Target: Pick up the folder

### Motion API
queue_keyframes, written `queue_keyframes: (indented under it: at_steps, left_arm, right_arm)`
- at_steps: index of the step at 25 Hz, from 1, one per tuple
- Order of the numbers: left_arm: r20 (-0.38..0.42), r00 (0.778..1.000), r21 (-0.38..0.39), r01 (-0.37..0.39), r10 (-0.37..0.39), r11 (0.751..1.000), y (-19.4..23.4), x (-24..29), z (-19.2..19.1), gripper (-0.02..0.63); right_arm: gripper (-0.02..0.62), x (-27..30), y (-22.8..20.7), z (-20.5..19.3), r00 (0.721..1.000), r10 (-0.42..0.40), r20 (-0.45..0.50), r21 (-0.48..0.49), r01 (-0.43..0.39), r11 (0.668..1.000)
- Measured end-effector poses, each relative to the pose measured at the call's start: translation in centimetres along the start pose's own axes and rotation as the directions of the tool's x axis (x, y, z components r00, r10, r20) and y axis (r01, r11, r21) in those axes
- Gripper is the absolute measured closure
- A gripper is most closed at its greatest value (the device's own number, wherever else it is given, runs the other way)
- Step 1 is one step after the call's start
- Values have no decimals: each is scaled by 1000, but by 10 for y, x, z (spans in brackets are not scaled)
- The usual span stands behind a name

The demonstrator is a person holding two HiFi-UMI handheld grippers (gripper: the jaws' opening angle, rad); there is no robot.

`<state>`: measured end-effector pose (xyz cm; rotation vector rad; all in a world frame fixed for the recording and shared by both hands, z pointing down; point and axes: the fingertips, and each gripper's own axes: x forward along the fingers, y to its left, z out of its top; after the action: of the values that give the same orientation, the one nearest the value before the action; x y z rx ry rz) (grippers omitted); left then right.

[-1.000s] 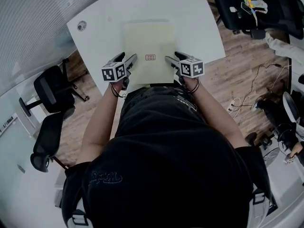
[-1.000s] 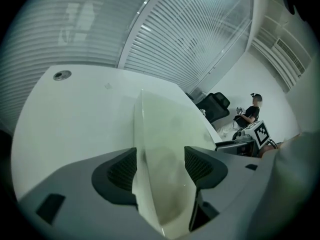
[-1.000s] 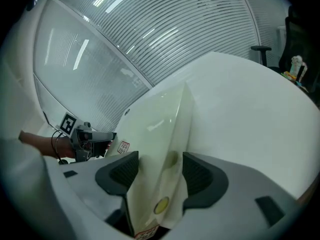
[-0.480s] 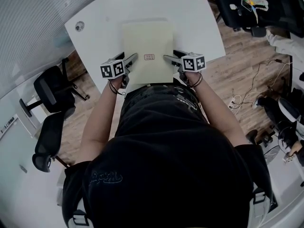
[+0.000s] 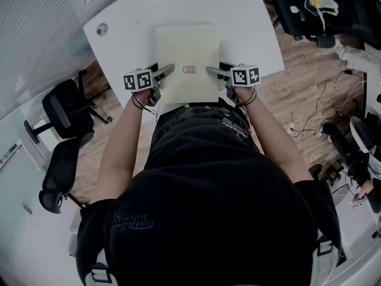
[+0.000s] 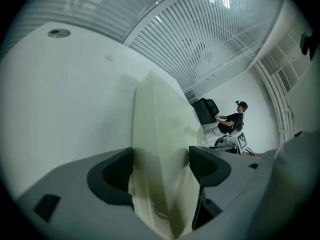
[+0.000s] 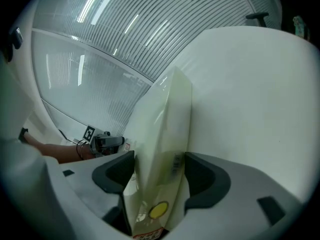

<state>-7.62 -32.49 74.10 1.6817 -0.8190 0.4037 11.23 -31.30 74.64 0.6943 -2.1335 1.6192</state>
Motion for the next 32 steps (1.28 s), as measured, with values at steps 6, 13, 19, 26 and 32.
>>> queue_keyframes:
  at_steps: [6, 13, 19, 26, 32]
  left_arm:
    - [9, 1000, 7, -14, 14, 1000, -1, 2, 0, 249]
    - [23, 1000, 101, -11, 9, 995, -13, -6, 6, 250]
    - [118, 993, 184, -22, 1, 983, -36, -29, 18, 250]
    - [181, 983, 235, -21, -22, 972, -51, -55, 18, 250]
    - [235, 972, 210, -29, -22, 977, -83, -86, 24, 250]
  right_arm:
    - [279, -2, -1, 1, 999, -52, 2, 12, 52, 999]
    - [283, -12, 9, 1, 996, -84, 19, 4, 84, 996]
    - [282, -22, 30, 10, 990, -84, 114, 11, 83, 996]
    - [282, -35, 58, 25, 974, -117, 193, -73, 133, 988]
    - [281, -63, 100, 45, 966, -93, 241, -157, 134, 979]
